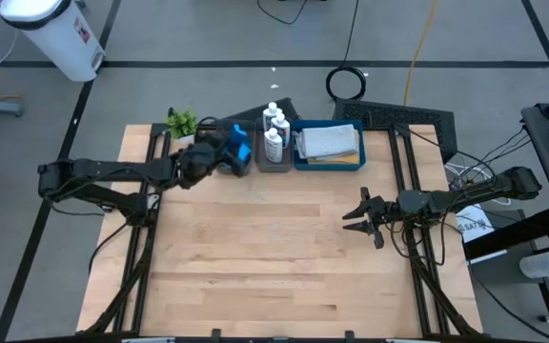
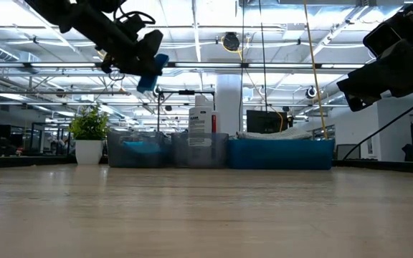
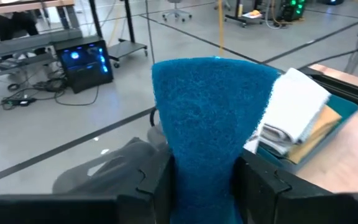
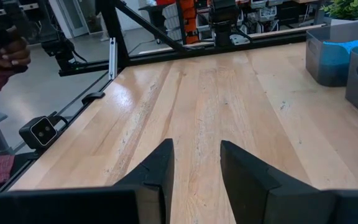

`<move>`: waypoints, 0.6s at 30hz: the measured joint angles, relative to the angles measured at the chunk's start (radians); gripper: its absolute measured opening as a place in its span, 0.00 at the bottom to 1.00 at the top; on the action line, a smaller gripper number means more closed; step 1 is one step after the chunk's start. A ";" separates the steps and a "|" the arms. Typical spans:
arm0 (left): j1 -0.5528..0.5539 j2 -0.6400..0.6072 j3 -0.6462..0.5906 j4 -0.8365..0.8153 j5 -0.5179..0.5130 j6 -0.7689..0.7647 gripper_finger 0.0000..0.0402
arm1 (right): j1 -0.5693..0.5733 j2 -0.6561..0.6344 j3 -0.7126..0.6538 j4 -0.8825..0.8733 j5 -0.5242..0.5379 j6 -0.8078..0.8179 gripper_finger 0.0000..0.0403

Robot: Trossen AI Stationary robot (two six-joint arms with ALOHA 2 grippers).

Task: Pick & Place Kitchen Items
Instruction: Put the blue sponge into the left black bin

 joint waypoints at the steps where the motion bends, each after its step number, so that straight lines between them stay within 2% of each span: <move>1: 0.007 0.000 0.000 0.001 0.000 0.000 0.35 | 0.000 0.000 0.000 0.000 0.000 0.000 0.25; 18: 0.128 0.004 0.000 0.002 0.001 -0.002 0.35 | 0.000 0.000 0.000 0.000 0.000 -0.003 0.25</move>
